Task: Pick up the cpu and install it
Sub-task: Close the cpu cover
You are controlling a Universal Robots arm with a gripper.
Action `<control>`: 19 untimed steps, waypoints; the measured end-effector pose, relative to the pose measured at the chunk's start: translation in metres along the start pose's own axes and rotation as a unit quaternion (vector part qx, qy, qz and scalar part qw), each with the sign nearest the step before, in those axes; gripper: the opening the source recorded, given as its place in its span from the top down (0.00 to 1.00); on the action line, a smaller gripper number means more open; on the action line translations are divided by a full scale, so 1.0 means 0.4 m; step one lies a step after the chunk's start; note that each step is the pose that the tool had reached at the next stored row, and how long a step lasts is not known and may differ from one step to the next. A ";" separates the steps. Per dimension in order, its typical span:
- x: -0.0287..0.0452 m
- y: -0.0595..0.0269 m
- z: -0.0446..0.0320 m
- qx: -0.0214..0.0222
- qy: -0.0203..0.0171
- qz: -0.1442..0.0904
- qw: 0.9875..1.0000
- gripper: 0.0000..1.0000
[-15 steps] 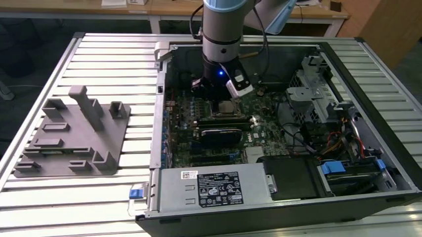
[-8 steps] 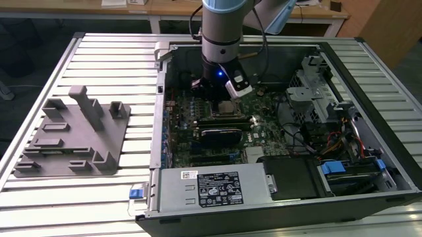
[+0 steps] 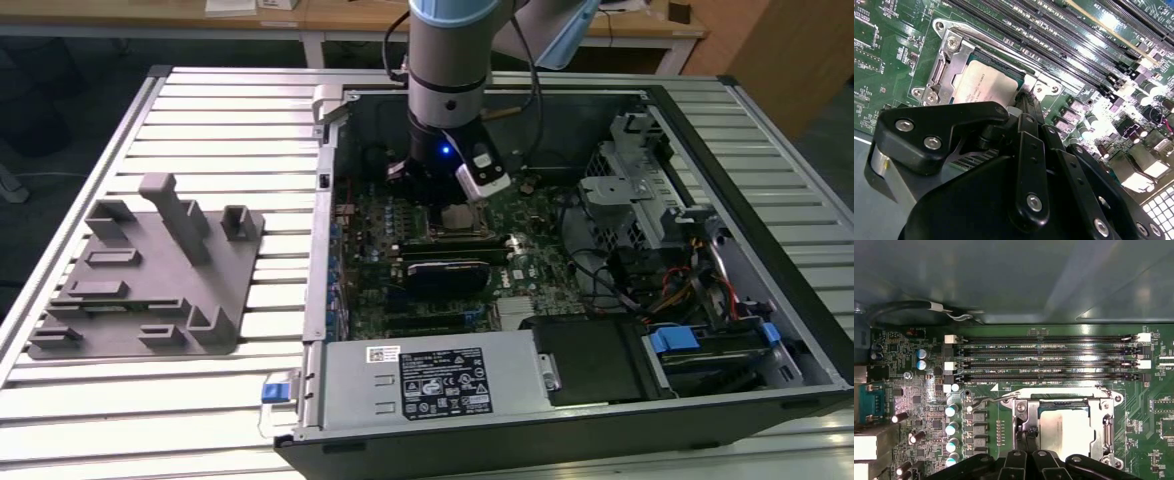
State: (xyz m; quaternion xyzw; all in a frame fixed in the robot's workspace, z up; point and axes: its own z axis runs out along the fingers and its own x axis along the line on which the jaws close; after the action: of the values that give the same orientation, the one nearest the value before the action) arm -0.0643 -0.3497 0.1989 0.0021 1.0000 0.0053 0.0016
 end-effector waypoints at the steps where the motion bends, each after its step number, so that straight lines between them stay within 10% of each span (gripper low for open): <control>1: 0.000 0.000 0.000 0.000 0.000 0.000 1.000 0.89; 19: 0.009 -0.004 -0.008 0.000 -0.004 0.000 1.000 0.89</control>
State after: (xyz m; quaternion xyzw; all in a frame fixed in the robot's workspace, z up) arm -0.0679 -0.3512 0.2020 0.0021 1.0000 0.0057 0.0060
